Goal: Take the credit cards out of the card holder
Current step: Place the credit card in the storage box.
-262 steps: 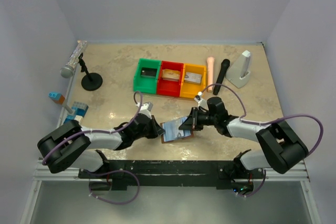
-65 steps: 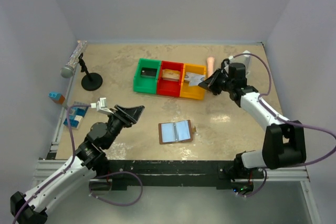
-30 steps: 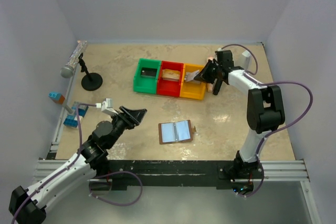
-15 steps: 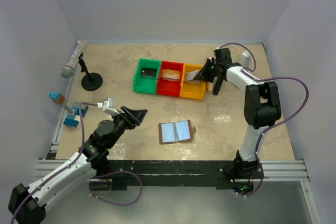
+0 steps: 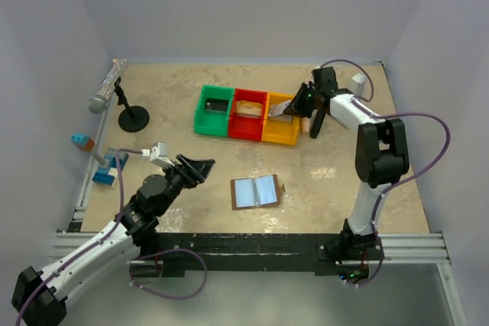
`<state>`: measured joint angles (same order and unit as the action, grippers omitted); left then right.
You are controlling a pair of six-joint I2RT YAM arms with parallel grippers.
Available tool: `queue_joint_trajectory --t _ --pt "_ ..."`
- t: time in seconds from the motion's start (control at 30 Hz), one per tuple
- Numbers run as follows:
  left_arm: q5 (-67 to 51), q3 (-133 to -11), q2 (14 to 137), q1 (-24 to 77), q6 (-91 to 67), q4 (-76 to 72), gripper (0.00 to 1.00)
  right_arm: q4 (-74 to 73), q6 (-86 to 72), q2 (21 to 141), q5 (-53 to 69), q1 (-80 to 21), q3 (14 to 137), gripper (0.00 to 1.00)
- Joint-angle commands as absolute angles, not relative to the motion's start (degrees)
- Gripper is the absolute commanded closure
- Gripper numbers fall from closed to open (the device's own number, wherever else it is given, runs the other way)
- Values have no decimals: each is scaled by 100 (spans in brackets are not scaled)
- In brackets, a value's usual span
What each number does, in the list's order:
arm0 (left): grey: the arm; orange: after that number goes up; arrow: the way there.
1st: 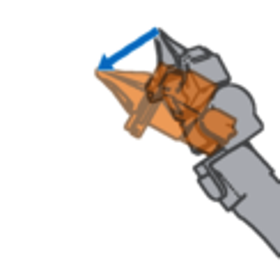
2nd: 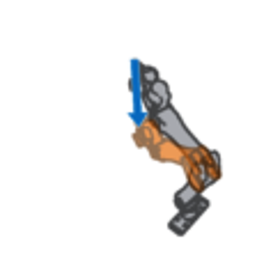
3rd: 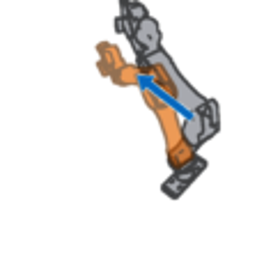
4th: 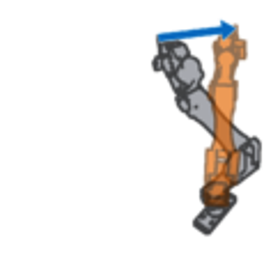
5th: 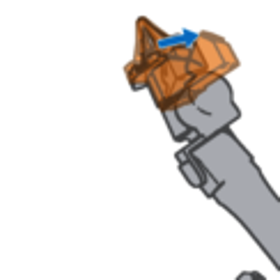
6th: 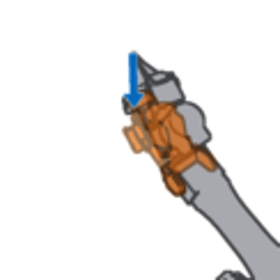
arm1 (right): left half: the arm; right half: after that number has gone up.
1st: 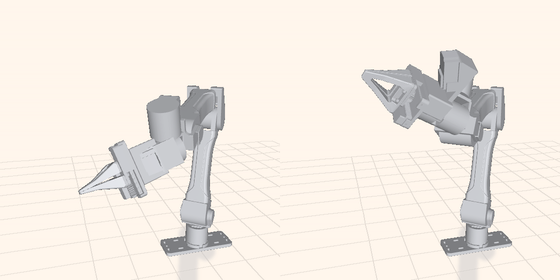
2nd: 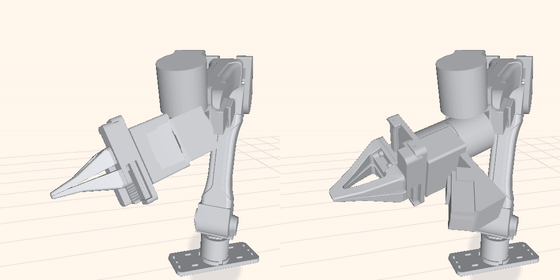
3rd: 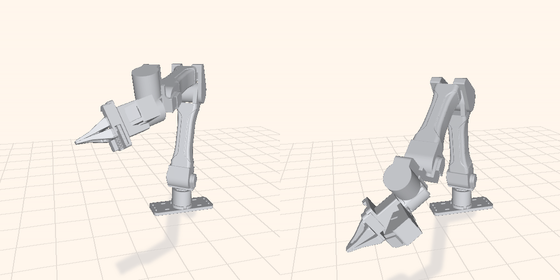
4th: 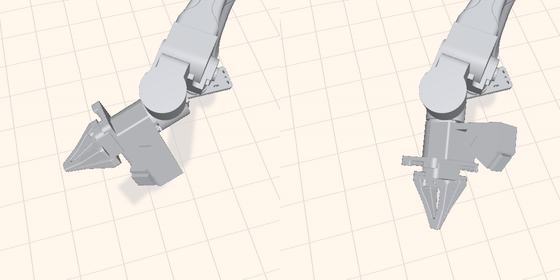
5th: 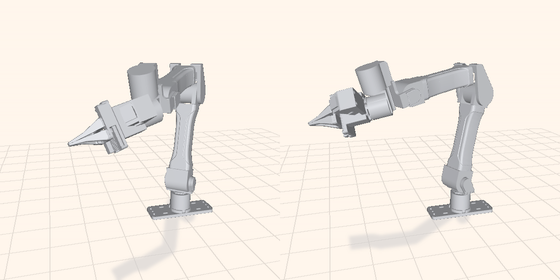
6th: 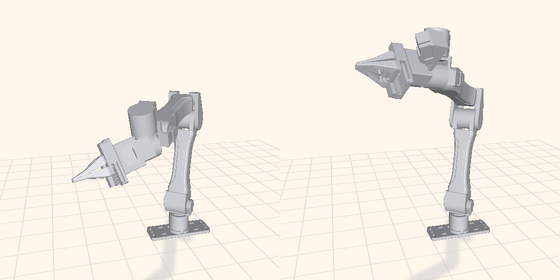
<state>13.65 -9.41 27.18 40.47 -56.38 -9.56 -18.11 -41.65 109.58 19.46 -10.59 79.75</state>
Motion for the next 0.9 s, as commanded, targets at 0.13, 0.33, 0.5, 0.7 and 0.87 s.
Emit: queue_joint_trajectory --t 0.13,0.33,0.5,0.7,0.87 --pt "1248 -1063 2848 4008 -5476 -1169 37 -2004 -4052 11100 1784 -1063 8341 79" --pt "1248 -1055 2874 4008 -5484 -1169 37 -2074 -4017 11109 1714 -1063 8376 68" --pt "1248 -1063 2892 4008 -5493 -1178 37 -2127 -3982 11048 1644 -1055 8341 63" --pt "1222 -1063 2927 4008 -5511 -1187 37 -2250 -3911 10951 1582 -1028 8358 60" --pt "1204 -1063 2927 4008 -5528 -1178 37 -2303 -3858 10846 1521 -1028 8350 59"
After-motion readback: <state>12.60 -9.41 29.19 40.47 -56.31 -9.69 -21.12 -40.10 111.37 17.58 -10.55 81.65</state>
